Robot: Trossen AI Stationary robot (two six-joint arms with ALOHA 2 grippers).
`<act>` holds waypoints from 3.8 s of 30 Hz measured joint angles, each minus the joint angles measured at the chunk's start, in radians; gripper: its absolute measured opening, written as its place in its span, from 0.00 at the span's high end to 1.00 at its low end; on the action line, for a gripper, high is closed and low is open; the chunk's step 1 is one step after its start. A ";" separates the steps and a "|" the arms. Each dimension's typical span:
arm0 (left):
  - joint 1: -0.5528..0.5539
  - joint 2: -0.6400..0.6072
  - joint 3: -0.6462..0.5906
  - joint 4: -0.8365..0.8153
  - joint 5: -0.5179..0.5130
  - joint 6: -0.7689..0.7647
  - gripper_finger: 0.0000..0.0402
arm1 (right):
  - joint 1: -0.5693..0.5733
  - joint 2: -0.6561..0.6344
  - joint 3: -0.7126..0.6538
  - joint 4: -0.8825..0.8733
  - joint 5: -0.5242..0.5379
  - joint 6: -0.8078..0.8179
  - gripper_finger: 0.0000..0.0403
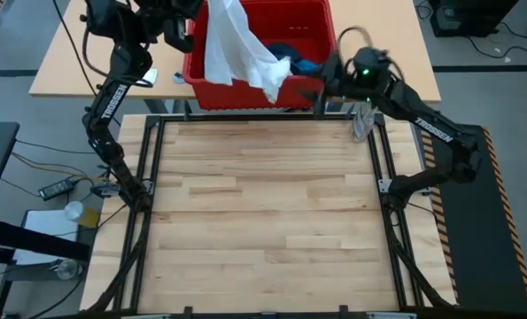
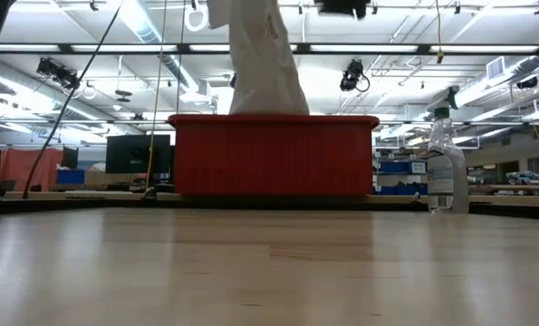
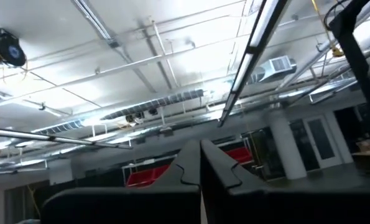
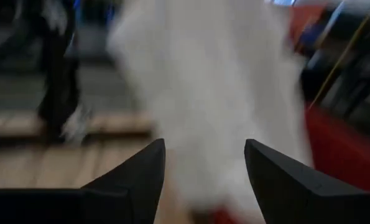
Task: Fold Laundry from Bin
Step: Remove the white polo shirt from the red bin and place it on the table
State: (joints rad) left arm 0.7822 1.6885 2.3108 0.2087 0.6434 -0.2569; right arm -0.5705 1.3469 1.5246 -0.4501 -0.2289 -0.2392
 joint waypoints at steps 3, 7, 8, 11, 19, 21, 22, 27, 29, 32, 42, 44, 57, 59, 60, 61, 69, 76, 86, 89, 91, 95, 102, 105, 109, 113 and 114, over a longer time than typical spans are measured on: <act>0.000 -0.009 0.000 -0.008 -0.005 -0.016 1.00 | 0.023 0.045 -0.030 -0.114 0.113 -0.066 0.40; -0.001 -0.019 0.000 -0.002 -0.006 -0.014 1.00 | 0.021 0.125 -0.074 0.010 0.240 -0.176 0.34; -0.002 -0.019 0.000 -0.002 -0.006 -0.020 1.00 | 0.017 0.150 -0.078 0.045 0.271 -0.196 0.32; 0.000 -0.019 0.000 -0.007 -0.006 -0.029 1.00 | 0.021 0.227 -0.082 0.129 0.433 -0.251 0.27; 0.016 -0.043 0.001 -0.047 -0.021 -0.037 1.00 | 0.030 0.377 -0.084 0.380 0.547 -0.352 0.31; 0.024 -0.049 0.000 -0.073 -0.021 -0.042 1.00 | 0.021 0.388 -0.082 0.445 0.550 -0.363 0.39; 0.030 -0.052 0.000 -0.085 -0.021 -0.042 1.00 | 0.015 0.386 -0.080 0.452 0.555 -0.365 0.44; 0.069 -0.080 0.000 -0.200 -0.022 -0.043 1.00 | 0.009 0.340 -0.083 0.403 0.596 -0.385 0.80; 0.085 -0.090 0.000 -0.262 -0.022 -0.030 1.00 | 0.010 0.291 -0.081 0.394 0.565 -0.416 0.94; 0.103 -0.110 0.000 -0.411 -0.023 0.054 1.00 | 0.028 0.219 -0.077 0.341 0.546 -0.418 0.95; 0.158 -0.121 0.000 -0.806 -0.030 0.269 1.00 | 0.111 -0.009 -0.069 0.113 0.465 -0.125 0.97; 0.150 -0.122 0.000 -0.822 0.002 0.270 1.00 | 0.138 -0.050 -0.069 0.109 0.447 -0.099 0.97; 0.038 -0.144 0.000 -0.834 0.478 0.121 1.00 | 0.189 -0.233 -0.068 0.086 -0.232 0.354 0.98; -0.002 -0.148 0.000 -0.887 0.507 0.108 1.00 | 0.208 -0.243 -0.068 0.052 -0.310 0.443 0.98; -0.025 -0.150 0.001 -0.928 0.511 0.120 1.00 | 0.220 -0.248 -0.068 0.029 -0.350 0.484 0.98; -0.042 -0.153 0.001 -0.990 0.511 0.142 1.00 | 0.232 -0.250 -0.068 0.006 -0.390 0.524 0.98; -0.241 -0.158 -0.008 -1.556 0.242 0.446 1.00 | 0.342 -0.249 -0.068 -0.239 -0.479 0.713 0.98; -0.453 -0.158 -0.173 -1.714 -0.051 0.480 1.00 | 0.469 -0.180 -0.068 -0.458 -0.444 0.787 0.98; -0.731 -0.170 -0.444 -1.781 -0.161 0.318 1.00 | 0.687 -0.089 -0.068 -0.580 -0.583 0.854 0.99; -0.798 -0.182 -0.478 -1.780 -0.112 0.273 1.00 | 0.731 -0.091 -0.068 -0.719 -0.600 0.847 0.98; -0.828 -0.186 -0.467 -1.784 -0.102 0.257 1.00 | 0.745 -0.099 -0.068 -0.804 -0.618 0.827 0.98; -0.854 -0.184 -0.358 -1.753 -0.117 0.194 1.00 | 0.759 -0.145 -0.058 -0.832 -0.629 0.831 0.98; -0.854 -0.185 -0.025 -1.553 -0.283 0.159 1.00 | 0.753 -0.161 0.144 -0.718 -0.579 0.865 0.98; -0.841 -0.202 0.042 -1.377 -0.381 0.209 1.00 | 0.721 -0.145 0.264 -0.638 -0.525 0.851 0.98; -0.800 -0.255 -0.007 -1.038 -0.414 0.234 1.00 | 0.656 -0.127 0.416 -0.520 -0.441 0.811 0.98; -0.756 -0.245 0.000 -0.850 -0.416 0.282 1.00 | 0.585 -0.106 0.525 -0.443 -0.350 0.712 0.98; -0.745 -0.236 0.001 -0.797 -0.415 0.289 1.00 | 0.571 -0.100 0.538 -0.412 -0.344 0.696 0.98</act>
State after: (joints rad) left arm 0.0367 1.4524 2.3116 -0.5884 0.2284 0.0318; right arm 0.0003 1.2468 2.0630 -0.8620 -0.5727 0.4567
